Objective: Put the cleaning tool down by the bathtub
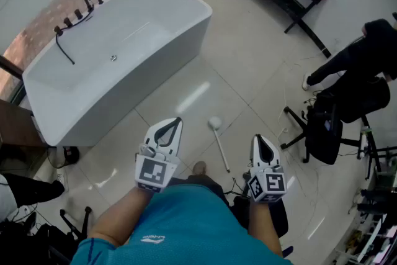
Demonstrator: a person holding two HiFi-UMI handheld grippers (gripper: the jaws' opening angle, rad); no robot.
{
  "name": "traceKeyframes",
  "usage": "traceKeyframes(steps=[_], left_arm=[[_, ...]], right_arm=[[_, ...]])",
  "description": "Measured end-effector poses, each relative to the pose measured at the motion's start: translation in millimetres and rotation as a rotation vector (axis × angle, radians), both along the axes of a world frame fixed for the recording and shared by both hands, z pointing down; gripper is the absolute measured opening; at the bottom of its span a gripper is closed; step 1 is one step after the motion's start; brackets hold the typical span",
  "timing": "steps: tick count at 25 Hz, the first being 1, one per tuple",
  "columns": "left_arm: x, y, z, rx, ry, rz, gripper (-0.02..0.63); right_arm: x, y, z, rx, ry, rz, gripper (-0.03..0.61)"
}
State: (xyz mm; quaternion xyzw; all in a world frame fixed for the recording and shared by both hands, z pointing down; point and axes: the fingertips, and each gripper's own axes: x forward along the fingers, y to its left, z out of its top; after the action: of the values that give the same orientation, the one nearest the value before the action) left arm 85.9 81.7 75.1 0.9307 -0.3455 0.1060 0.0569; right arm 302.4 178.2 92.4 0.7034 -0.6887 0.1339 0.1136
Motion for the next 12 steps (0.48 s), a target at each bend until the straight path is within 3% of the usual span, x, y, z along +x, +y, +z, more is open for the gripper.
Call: traceKeyframes(steps=[7,12], left_arm=[[56.1,-11.7,25.8,0.015,0.029,0.01,0.0],[64.1,-41.1,103.5,-0.009,0.008,0.018,0.0]], right_arm=[[43.5,-22.4,66.6,-0.111,0.007,-0.116,0.092],[60.1,-34.9,155.1,-0.157,-0.006,-0.091,0.092]])
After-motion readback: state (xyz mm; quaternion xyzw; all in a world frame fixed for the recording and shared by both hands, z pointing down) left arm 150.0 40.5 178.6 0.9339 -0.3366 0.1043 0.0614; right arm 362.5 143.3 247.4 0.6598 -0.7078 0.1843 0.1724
